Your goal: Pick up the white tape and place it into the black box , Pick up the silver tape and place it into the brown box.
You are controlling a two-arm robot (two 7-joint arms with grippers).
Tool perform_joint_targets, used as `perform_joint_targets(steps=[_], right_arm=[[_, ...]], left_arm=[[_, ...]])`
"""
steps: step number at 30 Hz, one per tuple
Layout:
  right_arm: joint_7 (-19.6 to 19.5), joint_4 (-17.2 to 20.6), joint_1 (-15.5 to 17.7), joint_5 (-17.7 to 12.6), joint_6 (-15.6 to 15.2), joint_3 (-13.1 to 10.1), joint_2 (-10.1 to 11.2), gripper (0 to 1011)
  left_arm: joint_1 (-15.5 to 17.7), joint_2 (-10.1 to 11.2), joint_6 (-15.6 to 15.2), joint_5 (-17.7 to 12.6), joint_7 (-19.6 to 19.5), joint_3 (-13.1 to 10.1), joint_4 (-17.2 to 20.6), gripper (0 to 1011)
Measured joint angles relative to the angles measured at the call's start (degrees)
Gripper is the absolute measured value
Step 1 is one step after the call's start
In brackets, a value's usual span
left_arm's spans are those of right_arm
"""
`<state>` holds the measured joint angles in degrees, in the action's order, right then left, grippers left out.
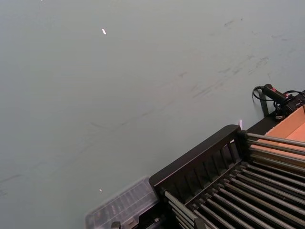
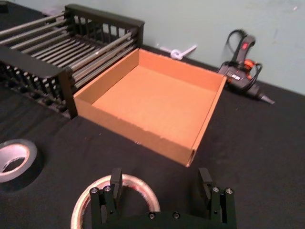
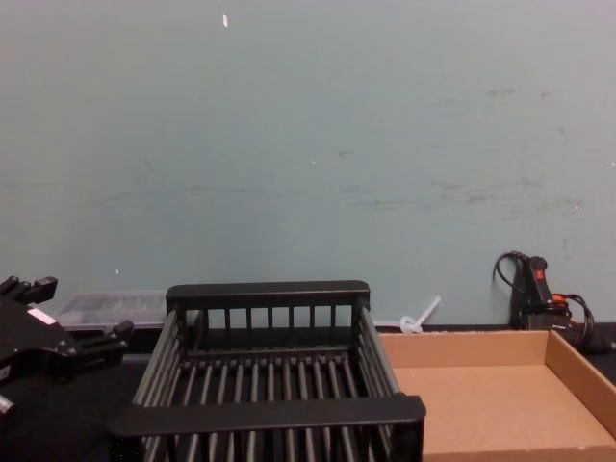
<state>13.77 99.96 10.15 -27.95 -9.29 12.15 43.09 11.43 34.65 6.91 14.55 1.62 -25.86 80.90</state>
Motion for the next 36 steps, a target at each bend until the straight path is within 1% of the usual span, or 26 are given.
perform_joint_targets(steps=[5, 12, 21, 28, 36], right_arm=[[1.3, -0.5, 0.0, 0.4, -1.4, 0.4, -0.4, 1002], [2.2, -1.4, -0.1, 1.3, -2.5, 0.6, -1.1, 1002], [3.3, -3.6, -1.3, 3.1, -4.0, 1.0, -2.7, 1002], [3.7, -4.8, -1.9, 4.1, -4.5, 1.0, -3.7, 1002], [4.3, -5.3, -2.0, 5.1, -4.8, 0.5, -4.6, 1002]], left_arm=[[0.0, 0.0, 0.0, 0.0, 0.0, 0.0, 0.0, 1001], [0.0, 0.0, 0.0, 0.0, 0.0, 0.0, 0.0, 1001], [0.0, 0.0, 0.0, 0.0, 0.0, 0.0, 0.0, 1001], [0.0, 0.0, 0.0, 0.0, 0.0, 0.0, 0.0, 1001], [0.0, 0.0, 0.0, 0.0, 0.0, 0.0, 0.0, 1001]])
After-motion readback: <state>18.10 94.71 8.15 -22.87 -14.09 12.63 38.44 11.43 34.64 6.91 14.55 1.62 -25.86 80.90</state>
